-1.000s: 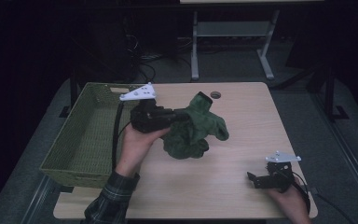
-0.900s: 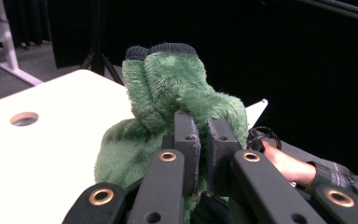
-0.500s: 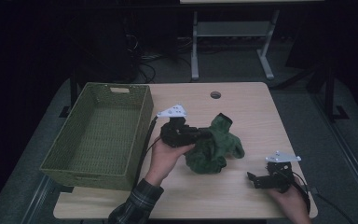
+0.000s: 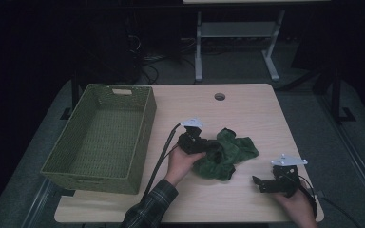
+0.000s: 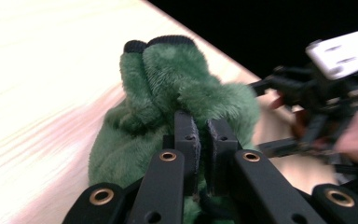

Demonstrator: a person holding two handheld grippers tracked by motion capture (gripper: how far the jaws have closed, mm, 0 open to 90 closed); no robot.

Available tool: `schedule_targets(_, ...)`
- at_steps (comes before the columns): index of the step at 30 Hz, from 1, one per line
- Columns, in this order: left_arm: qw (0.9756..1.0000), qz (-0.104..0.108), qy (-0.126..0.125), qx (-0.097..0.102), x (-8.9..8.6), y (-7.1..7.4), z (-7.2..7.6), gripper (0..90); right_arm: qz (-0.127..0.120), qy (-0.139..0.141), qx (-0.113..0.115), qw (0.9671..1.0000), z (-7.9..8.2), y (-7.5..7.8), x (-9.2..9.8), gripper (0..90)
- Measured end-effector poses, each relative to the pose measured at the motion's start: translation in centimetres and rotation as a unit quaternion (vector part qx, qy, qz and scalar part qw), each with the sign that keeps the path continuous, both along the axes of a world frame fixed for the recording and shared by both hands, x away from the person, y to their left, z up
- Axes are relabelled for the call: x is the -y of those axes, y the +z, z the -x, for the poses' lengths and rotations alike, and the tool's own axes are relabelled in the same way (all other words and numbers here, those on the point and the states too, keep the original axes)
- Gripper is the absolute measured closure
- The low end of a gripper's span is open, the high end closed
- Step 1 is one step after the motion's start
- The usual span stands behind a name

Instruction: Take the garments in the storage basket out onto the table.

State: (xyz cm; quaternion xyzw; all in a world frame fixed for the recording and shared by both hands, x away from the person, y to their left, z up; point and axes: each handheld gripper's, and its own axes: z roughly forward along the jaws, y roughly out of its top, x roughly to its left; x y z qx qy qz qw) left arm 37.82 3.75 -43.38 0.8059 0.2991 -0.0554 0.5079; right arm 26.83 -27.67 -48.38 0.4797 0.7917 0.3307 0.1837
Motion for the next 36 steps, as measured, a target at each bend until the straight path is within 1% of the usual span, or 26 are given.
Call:
schedule_targets(1,1.0000,0.000,0.000,0.000,0.0,0.0,0.0,84.9,0.000,0.000,0.000,1.0000,0.0,0.0,0.0,0.0)
schedule_targets(2,0.9999,-0.010,0.003,-0.001,0.3,-0.8,-0.4,84.9,0.001,0.001,0.000,1.0000,0.1,0.0,0.0,0.0)
schedule_targets(3,0.9999,-0.010,0.003,-0.001,0.3,-0.8,-0.4,84.9,0.001,0.001,0.000,1.0000,0.1,0.0,0.0,0.0)
schedule_targets(5,0.9997,-0.024,0.002,0.004,0.5,-1.4,-0.6,84.9,0.000,0.000,-0.001,1.0000,0.1,0.0,0.0,0.0)
schedule_targets(6,0.9993,-0.038,0.002,0.007,0.6,-1.7,-0.7,84.8,0.000,0.000,-0.002,1.0000,0.1,0.0,0.0,0.0)
schedule_targets(7,0.9991,-0.042,0.002,0.006,0.7,-2.0,-0.8,84.4,0.000,0.000,-0.001,1.0000,0.1,0.0,0.0,0.0)
schedule_targets(9,0.9991,-0.042,0.001,0.006,0.7,-2.1,-0.9,79.1,0.000,0.000,-0.001,1.0000,0.1,0.0,0.0,0.0)
schedule_targets(10,0.9992,-0.040,-0.001,0.007,0.7,-2.0,-0.9,79.1,0.000,0.001,-0.001,1.0000,0.1,0.0,0.0,0.0)
schedule_targets(12,0.9992,-0.039,-0.001,0.011,0.5,-1.6,-0.8,68.5,0.000,0.001,-0.001,1.0000,0.1,0.0,0.0,0.0)
schedule_targets(15,0.9992,-0.037,-0.007,0.010,0.2,-0.7,-0.4,55.5,0.000,0.001,-0.001,1.0000,0.1,0.0,0.0,0.0)
schedule_targets(16,0.9989,-0.043,-0.016,0.015,-0.2,0.1,0.1,50.0,-0.001,-0.001,-0.002,1.0000,0.1,0.0,0.0,0.0)
schedule_targets(17,0.9989,-0.043,-0.016,0.015,-0.2,0.1,0.1,47.9,-0.001,-0.001,-0.002,1.0000,0.1,0.0,0.0,0.0)
schedule_targets(18,0.9986,-0.042,-0.020,0.024,-0.6,0.9,0.6,46.5,0.000,0.000,-0.002,1.0000,0.1,0.0,0.0,0.0)
schedule_targets(19,0.9986,-0.042,-0.020,0.024,-0.6,0.9,0.6,45.7,0.000,0.000,-0.002,1.0000,0.1,0.0,0.0,0.0)
schedule_targets(20,0.9986,-0.038,-0.020,0.030,-1.2,1.7,1.2,45.1,0.000,0.001,-0.001,1.0000,0.1,0.0,0.0,0.0)
schedule_targets(22,0.9986,-0.037,-0.021,0.033,-1.4,1.9,1.4,44.8,0.000,0.001,-0.001,1.0000,0.1,0.0,0.0,0.0)
schedule_targets(24,0.9987,-0.036,-0.018,0.033,-1.9,2.7,2.0,44.9,0.000,0.001,-0.001,1.0000,0.1,0.0,0.0,0.0)
schedule_targets(26,0.9985,-0.035,-0.020,0.036,-2.2,3.0,2.5,45.5,0.000,0.001,-0.001,1.0000,0.1,0.0,0.0,0.0)
schedule_targets(27,0.9984,-0.034,-0.025,0.036,-2.4,3.2,3.0,46.2,0.000,0.001,-0.001,1.0000,0.1,0.0,0.0,0.0)
schedule_targets(28,0.9985,-0.033,-0.027,0.035,-2.5,3.3,3.4,46.9,0.000,0.001,-0.001,1.0000,0.1,0.0,0.0,0.0)
schedule_targets(29,0.9985,-0.033,-0.027,0.035,-2.5,3.3,3.4,47.2,0.000,0.001,-0.001,1.0000,0.1,0.0,0.0,0.0)
schedule_targets(30,0.9985,-0.032,-0.026,0.037,-2.5,3.3,4.2,47.2,0.000,0.001,-0.001,1.0000,0.1,0.0,0.0,0.0)
schedule_targets(32,0.9985,-0.029,-0.030,0.036,-2.5,3.2,4.8,47.7,0.000,0.001,-0.001,1.0000,0.1,0.0,0.0,0.0)
schedule_targets(34,0.9983,-0.030,-0.035,0.036,-2.3,3.0,5.4,48.0,0.000,0.001,-0.001,1.0000,0.1,0.0,0.0,0.0)
schedule_targets(35,0.9983,-0.030,-0.035,0.036,-2.3,3.0,5.4,48.1,0.000,0.001,-0.001,1.0000,0.1,0.0,0.0,0.0)
schedule_targets(36,0.9980,-0.031,-0.041,0.037,-2.1,2.7,6.0,48.1,0.000,0.001,-0.001,1.0000,0.1,0.0,0.0,0.0)
